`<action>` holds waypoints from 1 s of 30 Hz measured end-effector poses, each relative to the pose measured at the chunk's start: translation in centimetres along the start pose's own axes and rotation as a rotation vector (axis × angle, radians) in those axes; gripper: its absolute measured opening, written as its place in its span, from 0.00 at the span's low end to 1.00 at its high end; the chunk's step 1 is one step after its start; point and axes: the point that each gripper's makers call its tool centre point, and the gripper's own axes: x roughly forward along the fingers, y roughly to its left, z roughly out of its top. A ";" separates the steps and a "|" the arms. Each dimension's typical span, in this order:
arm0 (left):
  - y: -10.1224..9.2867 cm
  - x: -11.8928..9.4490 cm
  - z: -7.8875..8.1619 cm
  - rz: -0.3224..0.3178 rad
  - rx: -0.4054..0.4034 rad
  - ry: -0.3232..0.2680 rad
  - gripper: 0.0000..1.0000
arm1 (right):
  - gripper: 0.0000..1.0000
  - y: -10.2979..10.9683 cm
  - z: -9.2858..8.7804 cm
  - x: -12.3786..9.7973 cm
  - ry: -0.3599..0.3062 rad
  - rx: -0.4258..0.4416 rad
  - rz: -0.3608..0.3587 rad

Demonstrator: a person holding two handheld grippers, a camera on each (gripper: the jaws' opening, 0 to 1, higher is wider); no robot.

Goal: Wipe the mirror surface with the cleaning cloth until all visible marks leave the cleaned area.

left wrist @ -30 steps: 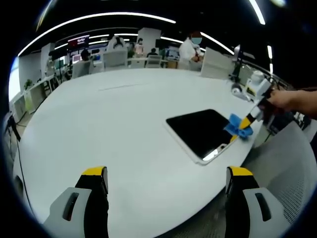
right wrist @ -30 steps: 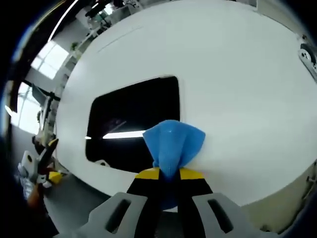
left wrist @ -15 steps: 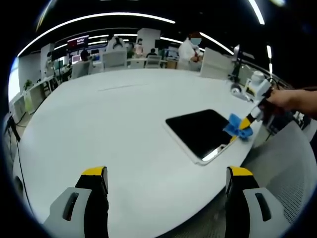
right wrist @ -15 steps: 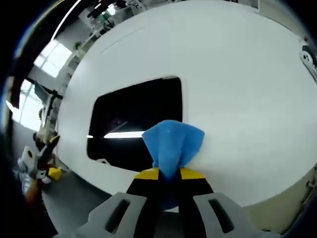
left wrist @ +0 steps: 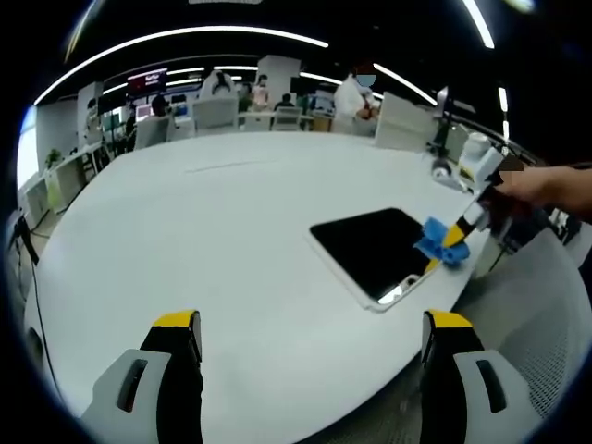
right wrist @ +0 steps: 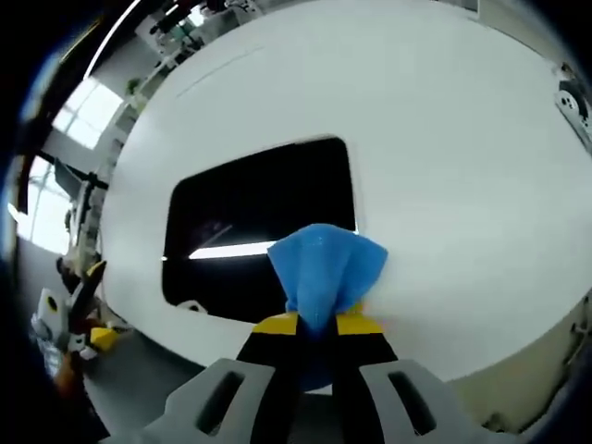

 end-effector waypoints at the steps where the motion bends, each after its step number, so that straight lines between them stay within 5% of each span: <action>1: 0.0 0.0 0.0 -0.001 0.000 0.000 0.99 | 0.07 0.0 0.1 0.1 0.001 0.000 -0.001; 30: -0.1 0.1 0.0 -0.007 0.010 0.002 0.99 | 0.07 4.3 0.0 1.3 0.032 -0.027 0.033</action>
